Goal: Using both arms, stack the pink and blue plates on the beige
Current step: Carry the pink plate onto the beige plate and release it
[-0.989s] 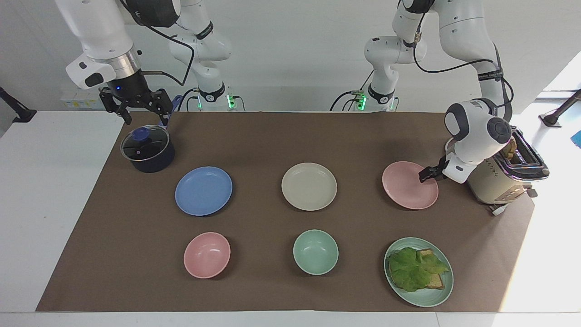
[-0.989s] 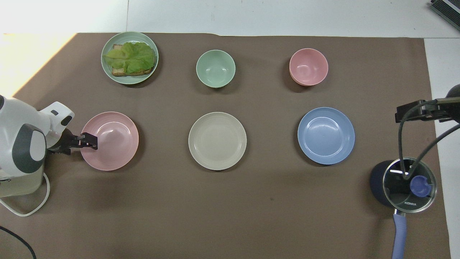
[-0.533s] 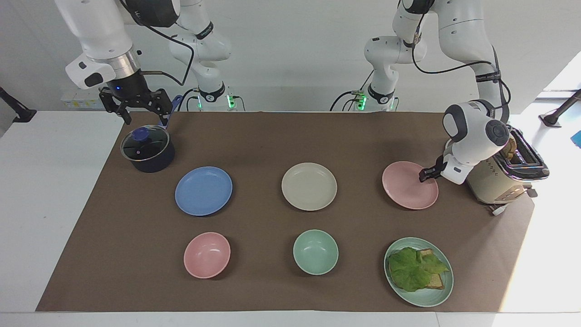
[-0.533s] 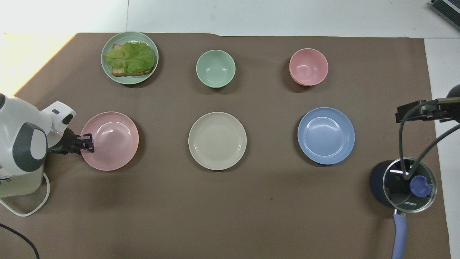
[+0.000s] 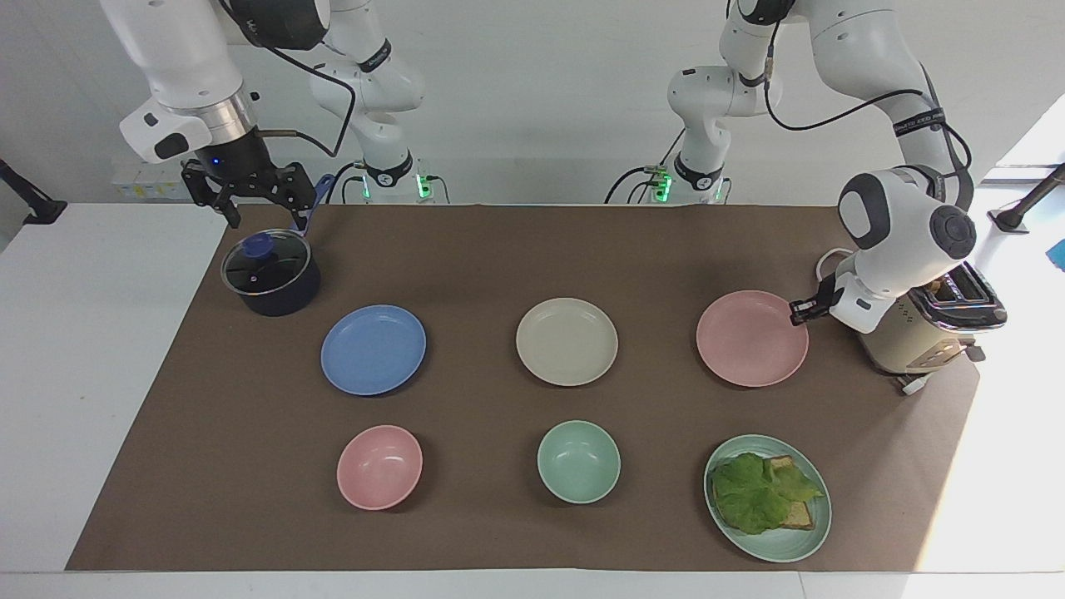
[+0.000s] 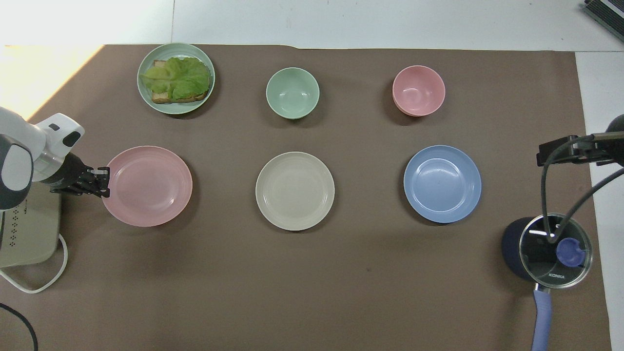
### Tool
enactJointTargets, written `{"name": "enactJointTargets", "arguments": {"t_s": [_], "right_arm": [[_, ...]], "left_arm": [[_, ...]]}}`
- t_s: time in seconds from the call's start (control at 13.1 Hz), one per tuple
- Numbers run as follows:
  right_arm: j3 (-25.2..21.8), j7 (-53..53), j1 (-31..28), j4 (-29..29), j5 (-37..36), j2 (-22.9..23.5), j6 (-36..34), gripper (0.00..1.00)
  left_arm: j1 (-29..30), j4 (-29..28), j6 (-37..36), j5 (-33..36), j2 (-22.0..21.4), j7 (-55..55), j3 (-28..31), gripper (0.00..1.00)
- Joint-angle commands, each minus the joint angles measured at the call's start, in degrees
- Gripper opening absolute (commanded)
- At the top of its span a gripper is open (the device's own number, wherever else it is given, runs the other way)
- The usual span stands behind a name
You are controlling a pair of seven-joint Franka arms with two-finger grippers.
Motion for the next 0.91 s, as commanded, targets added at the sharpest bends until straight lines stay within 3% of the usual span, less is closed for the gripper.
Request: {"name": "enactJointTargets", "arguments": {"t_s": [0.0, 0.23, 0.38, 0.84], "right_arm": [[-0.3, 0.0, 0.0, -1.0, -0.2, -0.9, 0.5, 1.0], [-0.3, 0.1, 0.0, -1.0, -0.2, -0.9, 0.5, 1.0], [-0.3, 0.1, 0.0, -1.0, -0.2, -0.9, 0.4, 1.0], [-0.3, 0.1, 0.1, -1.0, -0.2, -0.9, 0.4, 1.0]], "left_arm": [[-0.5, 5.2, -7.9, -4.8, 0.6, -0.8, -0.3, 0.0], [-4.0, 5.4, -8.4, -6.5, 0.2, -8.4, -3.9, 0.0], [-9.8, 5.4, -7.5, -7.8, 0.2, -15.8, -4.5, 0.0], [-24.6, -2.1, 7.7, -9.3, -0.5, -23.9, -4.5, 0.0]]}}
